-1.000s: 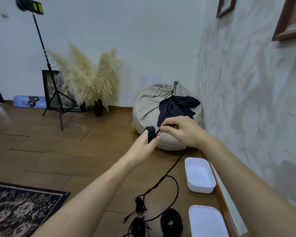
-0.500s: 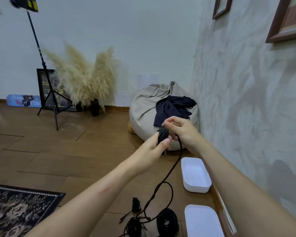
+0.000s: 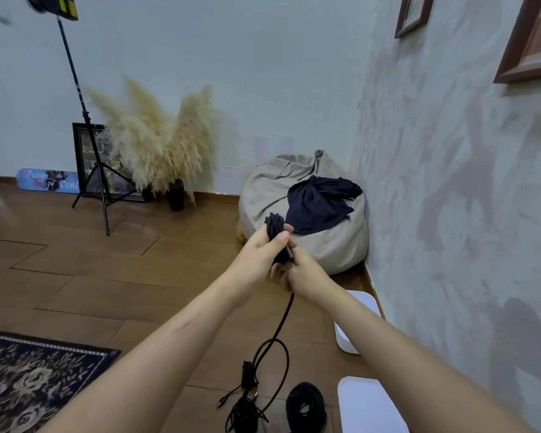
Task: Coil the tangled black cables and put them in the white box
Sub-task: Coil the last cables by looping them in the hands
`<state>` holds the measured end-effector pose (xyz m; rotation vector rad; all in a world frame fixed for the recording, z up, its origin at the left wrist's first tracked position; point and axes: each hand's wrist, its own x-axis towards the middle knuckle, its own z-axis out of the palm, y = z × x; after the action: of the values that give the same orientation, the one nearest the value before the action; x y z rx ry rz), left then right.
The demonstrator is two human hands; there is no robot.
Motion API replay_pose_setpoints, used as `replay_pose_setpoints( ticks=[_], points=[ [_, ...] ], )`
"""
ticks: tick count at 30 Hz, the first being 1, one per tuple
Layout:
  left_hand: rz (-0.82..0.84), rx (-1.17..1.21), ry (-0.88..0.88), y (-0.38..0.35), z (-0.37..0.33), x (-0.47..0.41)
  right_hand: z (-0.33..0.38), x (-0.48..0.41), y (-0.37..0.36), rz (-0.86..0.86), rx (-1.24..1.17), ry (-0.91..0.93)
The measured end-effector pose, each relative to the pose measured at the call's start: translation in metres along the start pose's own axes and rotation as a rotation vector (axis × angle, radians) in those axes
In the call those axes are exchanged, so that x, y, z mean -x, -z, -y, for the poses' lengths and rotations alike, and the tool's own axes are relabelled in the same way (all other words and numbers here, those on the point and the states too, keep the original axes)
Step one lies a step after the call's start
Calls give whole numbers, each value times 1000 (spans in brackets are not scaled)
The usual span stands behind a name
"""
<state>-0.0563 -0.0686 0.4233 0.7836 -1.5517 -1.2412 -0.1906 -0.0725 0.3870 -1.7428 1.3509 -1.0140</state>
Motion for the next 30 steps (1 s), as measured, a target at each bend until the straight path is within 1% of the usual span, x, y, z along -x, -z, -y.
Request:
replay_pose_setpoints(
  ticks=[6,8,11,13,14,17,20,22,23,25,26,27,29,30],
  points=[
    [-240,-78,-3,13,7,-11,17,9,-15,151,60,-76],
    [-289,-51,21,16,9,-13,17,10,-18,195,139,-105],
    [-350,-48,50,18,14,-14,20,13,-22,265,339,-77],
    [-380,-40,67,21,17,-15,21,12,-23,268,419,-58],
    [-386,-26,69,24,18,-17,21,11,-21,238,431,-63],
    [-344,33,75,33,12,-21,11,5,-11,76,469,-89],
    [-215,195,97,35,9,-21,-1,5,-4,-3,482,-135],
    [-129,302,141,32,10,-18,-6,6,-5,35,519,-173],
    [-95,350,163,29,10,-16,-8,6,-8,80,554,-186],
    [-78,382,182,24,11,-15,-6,6,-19,197,634,-209],
    [-101,334,176,21,11,-13,-3,6,-24,251,667,-199],
    [-140,228,153,20,13,-14,1,7,-29,281,688,-165],
    [-230,-39,112,25,19,-16,12,9,-31,251,701,-85],
    [-273,-109,110,29,20,-16,17,10,-29,210,708,-48]
  ],
)
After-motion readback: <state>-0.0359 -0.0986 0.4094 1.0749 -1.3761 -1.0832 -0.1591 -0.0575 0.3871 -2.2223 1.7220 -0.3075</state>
